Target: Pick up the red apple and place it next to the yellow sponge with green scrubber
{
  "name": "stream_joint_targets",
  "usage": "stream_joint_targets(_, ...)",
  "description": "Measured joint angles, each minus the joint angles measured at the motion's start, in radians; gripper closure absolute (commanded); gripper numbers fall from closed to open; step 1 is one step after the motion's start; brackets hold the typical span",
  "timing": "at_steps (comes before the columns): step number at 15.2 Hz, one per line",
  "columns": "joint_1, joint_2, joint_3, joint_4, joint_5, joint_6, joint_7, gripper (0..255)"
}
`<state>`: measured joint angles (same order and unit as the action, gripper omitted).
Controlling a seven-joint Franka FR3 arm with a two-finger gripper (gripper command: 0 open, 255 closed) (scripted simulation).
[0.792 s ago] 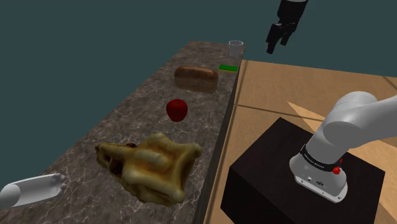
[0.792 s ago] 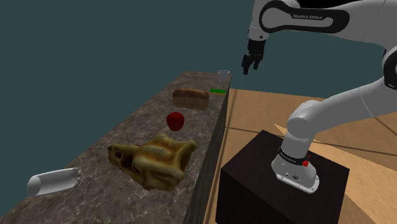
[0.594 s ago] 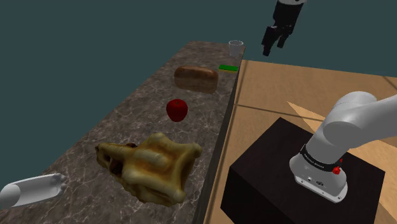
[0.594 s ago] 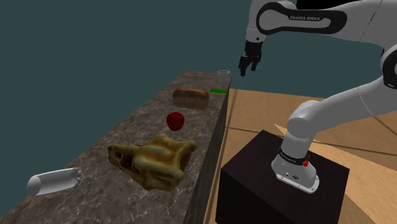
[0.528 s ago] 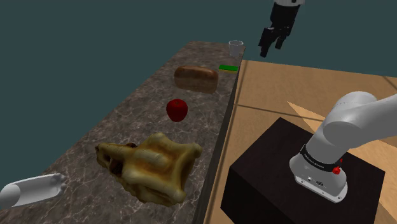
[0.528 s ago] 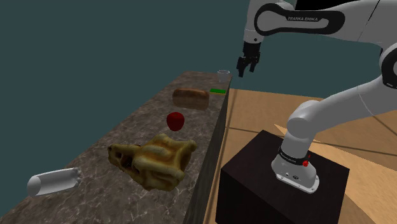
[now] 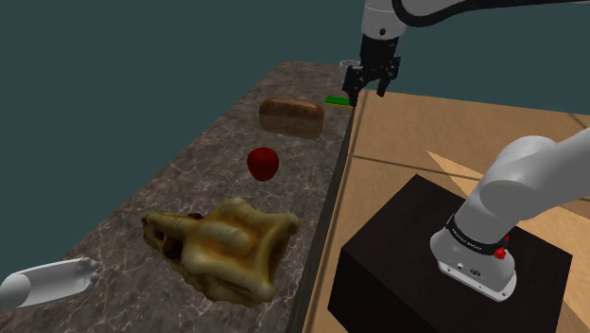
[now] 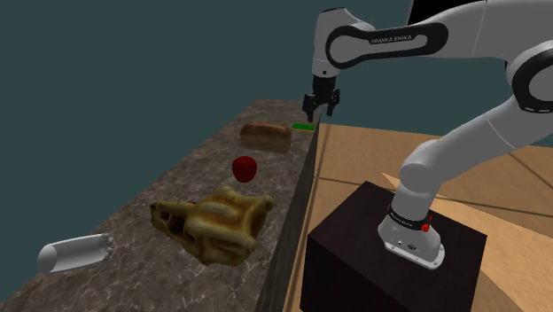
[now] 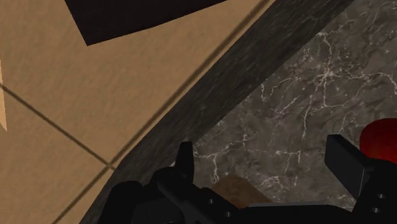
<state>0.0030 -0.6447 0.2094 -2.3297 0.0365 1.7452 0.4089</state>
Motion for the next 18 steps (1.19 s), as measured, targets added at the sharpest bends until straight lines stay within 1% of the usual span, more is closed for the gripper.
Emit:
stream_joint_targets(5, -0.015, 0.154, 0.1, 0.06, 0.033, 0.084, 0.182, 0)
stream_joint_targets(7, -0.022, 0.22, 0.138, 0.106, 0.037, 0.1, 0.258, 0)
stream_joint_targets(10, -0.033, 0.321, 0.186, 0.149, 0.031, 0.15, 0.366, 0)
stream_joint_targets(15, -0.044, 0.534, 0.261, 0.296, -0.025, 0.197, 0.565, 0)
stream_joint_targets(18, -0.032, 0.669, 0.29, 0.391, -0.078, 0.22, 0.689, 0)
